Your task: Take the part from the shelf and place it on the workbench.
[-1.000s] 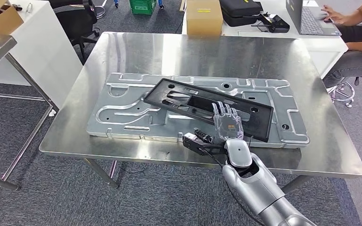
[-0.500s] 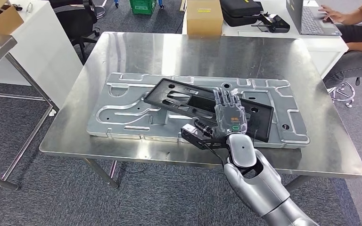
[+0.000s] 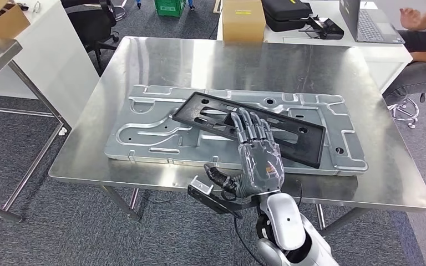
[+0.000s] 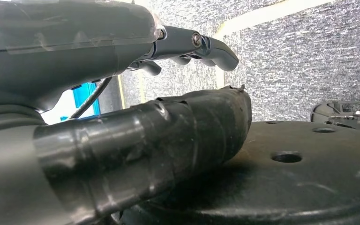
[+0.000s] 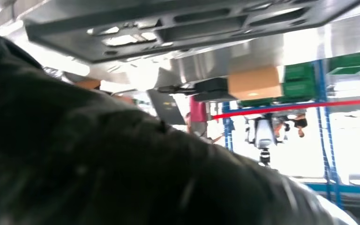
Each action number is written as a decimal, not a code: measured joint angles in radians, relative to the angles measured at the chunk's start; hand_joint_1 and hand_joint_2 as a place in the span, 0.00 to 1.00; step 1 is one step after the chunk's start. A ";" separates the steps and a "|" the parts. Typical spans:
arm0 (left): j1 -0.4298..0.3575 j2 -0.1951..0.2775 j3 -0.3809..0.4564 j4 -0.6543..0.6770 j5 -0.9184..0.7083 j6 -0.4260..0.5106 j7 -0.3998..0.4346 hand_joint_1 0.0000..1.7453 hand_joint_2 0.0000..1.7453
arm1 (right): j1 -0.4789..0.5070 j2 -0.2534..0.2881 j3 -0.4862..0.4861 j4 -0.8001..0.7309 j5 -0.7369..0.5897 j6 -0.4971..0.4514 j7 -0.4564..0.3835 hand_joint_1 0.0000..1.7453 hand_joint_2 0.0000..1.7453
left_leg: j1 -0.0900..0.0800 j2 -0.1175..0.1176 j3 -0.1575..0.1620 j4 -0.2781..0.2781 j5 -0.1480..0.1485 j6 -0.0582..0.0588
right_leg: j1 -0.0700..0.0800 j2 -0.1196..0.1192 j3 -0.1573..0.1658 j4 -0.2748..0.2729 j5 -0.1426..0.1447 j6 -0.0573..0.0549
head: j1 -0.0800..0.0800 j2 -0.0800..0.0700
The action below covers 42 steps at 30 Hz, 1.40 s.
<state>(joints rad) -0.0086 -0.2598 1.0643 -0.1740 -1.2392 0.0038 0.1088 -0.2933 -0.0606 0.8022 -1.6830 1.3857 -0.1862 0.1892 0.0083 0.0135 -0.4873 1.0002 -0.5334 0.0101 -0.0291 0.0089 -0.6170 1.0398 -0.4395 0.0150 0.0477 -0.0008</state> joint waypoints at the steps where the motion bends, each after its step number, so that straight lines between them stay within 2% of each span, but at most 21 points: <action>1: 0.000 0.001 0.000 0.000 0.000 -0.001 -0.001 0.00 0.00 | 0.011 -0.005 0.006 -0.011 -0.010 -0.012 -0.006 0.00 0.00 | -0.001 0.000 -0.002 0.002 0.000 0.002 | -0.001 0.000 0.000 -0.001 0.001 0.003 | 0.000 0.000; 5: -0.001 0.001 0.000 0.000 -0.001 -0.002 -0.001 0.00 0.00 | 0.046 -0.024 0.016 -0.048 -0.034 -0.040 -0.021 0.00 0.00 | 0.004 0.002 0.006 -0.020 0.020 0.024 | 0.001 -0.001 -0.003 0.006 -0.008 0.020 | 0.001 0.000; 8: -0.001 0.001 0.000 0.000 -0.004 0.001 0.000 0.00 0.00 | 0.060 -0.041 0.019 -0.061 -0.039 -0.046 -0.022 0.00 0.00 | 0.008 0.007 0.011 -0.032 0.036 0.037 | 0.002 -0.003 -0.067 0.156 -0.100 0.021 | 0.002 0.000; 10: -0.001 0.001 0.000 0.000 -0.009 0.007 0.003 0.00 0.00 | 0.080 -0.056 0.020 -0.067 -0.040 -0.051 -0.022 0.00 0.00 | 0.007 0.006 0.006 -0.027 0.035 0.036 | 0.002 -0.004 -0.107 0.251 -0.131 0.023 | 0.002 0.000; 12: -0.001 0.001 0.000 0.000 -0.011 0.015 0.007 0.00 0.00 | 0.109 -0.073 0.018 -0.075 -0.042 -0.065 -0.022 0.00 0.00 | 0.007 0.003 0.003 -0.018 0.029 0.031 | 0.001 -0.005 -0.081 0.209 -0.087 0.023 | 0.002 0.000; 14: -0.001 0.001 0.000 0.000 -0.011 0.022 0.010 0.00 0.00 | 0.142 -0.093 0.011 -0.086 -0.041 -0.082 -0.022 0.00 0.00 | 0.006 0.000 -0.001 -0.005 0.018 0.022 | 0.003 -0.008 -0.014 0.084 -0.036 0.017 | 0.002 0.000; 16: -0.002 0.001 0.000 0.000 -0.011 0.025 0.012 0.00 0.00 | 0.179 -0.111 0.000 -0.094 -0.039 -0.095 -0.022 0.00 0.00 | 0.003 -0.002 -0.006 0.006 0.010 0.012 | 0.010 -0.009 0.020 0.021 -0.026 0.006 | 0.001 0.000; 19: -0.005 0.001 0.000 0.000 -0.011 0.027 0.017 0.00 0.00 | 0.234 -0.138 -0.019 -0.101 -0.031 -0.107 -0.018 0.00 0.00 | 0.003 -0.003 -0.009 0.015 0.005 -0.001 | 0.011 -0.009 0.017 0.013 -0.027 -0.012 | 0.001 0.000; 21: -0.007 0.001 0.000 0.000 -0.011 0.027 0.018 0.00 0.00 | 0.257 -0.149 -0.027 -0.104 -0.027 -0.111 -0.017 0.00 0.00 | 0.006 -0.004 -0.026 0.057 -0.036 -0.009 | 0.008 -0.009 0.011 0.006 -0.018 -0.027 | 0.000 0.000; 24: -0.008 0.002 0.000 0.000 -0.011 0.027 0.018 0.00 0.00 | 0.277 -0.158 -0.033 -0.108 -0.024 -0.113 -0.016 0.00 0.00 | 0.008 -0.005 -0.094 0.231 -0.143 -0.018 | 0.010 -0.010 -0.009 0.006 -0.004 -0.041 | 0.000 0.000; 25: -0.008 0.002 0.000 0.000 -0.011 0.027 0.018 0.00 0.00 | 0.282 -0.160 -0.034 -0.108 -0.023 -0.113 -0.015 0.00 0.00 | 0.008 -0.005 -0.107 0.271 -0.156 -0.019 | 0.012 -0.010 -0.017 0.008 0.000 -0.042 | 0.000 0.000; 26: -0.008 0.002 0.000 0.000 -0.011 0.027 0.018 0.00 0.00 | 0.287 -0.162 -0.035 -0.108 -0.022 -0.112 -0.013 0.00 0.00 | 0.008 -0.005 -0.103 0.276 -0.149 -0.017 | 0.013 -0.010 -0.025 0.010 0.005 -0.042 | 0.000 0.000; 27: -0.009 0.002 0.000 0.000 -0.011 0.027 0.018 0.00 0.00 | 0.293 -0.163 -0.038 -0.109 -0.019 -0.111 -0.011 0.00 0.00 | 0.007 -0.005 -0.079 0.241 -0.123 -0.014 | 0.015 -0.009 -0.032 0.012 0.011 -0.041 | 0.000 0.000; 30: -0.013 0.006 0.000 0.000 -0.013 0.028 0.016 0.00 0.00 | 0.324 -0.162 -0.053 -0.118 -0.001 -0.102 0.002 0.00 0.00 | 0.000 -0.006 0.036 0.040 -0.047 0.005 | 0.018 -0.009 -0.046 0.013 0.030 -0.032 | 0.000 0.000; 32: -0.014 0.009 0.000 0.000 -0.015 0.028 0.014 0.00 0.00 | 0.346 -0.161 -0.062 -0.125 0.008 -0.102 0.017 0.00 0.00 | -0.008 -0.007 0.058 -0.014 -0.035 0.012 | 0.015 -0.011 -0.045 0.006 0.046 -0.019 | 0.000 0.000; 34: -0.014 0.010 0.000 0.000 -0.016 0.027 0.013 0.00 0.00 | 0.365 -0.163 -0.068 -0.126 0.011 -0.109 0.036 0.00 0.00 | -0.009 -0.006 0.047 -0.023 -0.012 0.019 | 0.013 -0.012 -0.045 -0.004 0.062 -0.005 | 0.000 0.000; 35: -0.015 0.010 0.000 0.000 -0.017 0.027 0.013 0.00 0.00 | 0.376 -0.165 -0.072 -0.126 0.011 -0.114 0.045 0.00 0.00 | -0.007 -0.005 0.040 -0.029 0.001 0.025 | 0.013 -0.011 -0.049 -0.003 0.054 0.000 | 0.001 0.000; 37: -0.015 0.012 0.000 0.000 -0.018 0.027 0.011 0.00 0.00 | 0.392 -0.172 -0.078 -0.126 0.008 -0.127 0.063 0.00 0.00 | -0.001 0.000 0.018 -0.041 0.031 0.038 | 0.013 -0.009 -0.065 0.046 -0.021 0.009 | 0.002 0.000; 39: -0.015 0.015 0.000 0.000 -0.018 0.027 0.010 0.00 0.00 | 0.403 -0.181 -0.080 -0.124 0.001 -0.141 0.085 0.00 0.00 | -0.004 0.005 -0.010 -0.040 0.053 0.044 | 0.012 -0.009 -0.088 0.162 -0.123 0.016 | 0.002 0.000; 40: -0.015 0.016 0.000 0.000 -0.019 0.027 0.010 0.00 0.00 | 0.409 -0.187 -0.080 -0.122 -0.003 -0.147 0.096 0.00 0.00 | -0.004 0.006 -0.025 -0.038 0.063 0.044 | 0.011 -0.009 -0.092 0.217 -0.147 0.019 | 0.002 0.000; 42: -0.015 0.016 0.000 0.000 -0.020 0.027 0.010 0.00 0.00 | 0.420 -0.199 -0.080 -0.118 -0.008 -0.156 0.116 0.00 0.00 | -0.005 0.007 -0.056 -0.027 0.081 0.041 | 0.009 -0.009 -0.065 0.250 -0.126 0.024 | 0.002 0.000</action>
<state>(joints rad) -0.0236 -0.2434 1.0647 -0.1743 -1.2593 0.0313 0.1184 0.1263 -0.2600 0.7218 -1.8009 1.3779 -0.3424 0.3049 0.0033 0.0209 -0.5431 0.9735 -0.4528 0.0511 -0.0202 0.0000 -0.6823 1.2898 -0.5659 0.0390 0.0495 -0.0008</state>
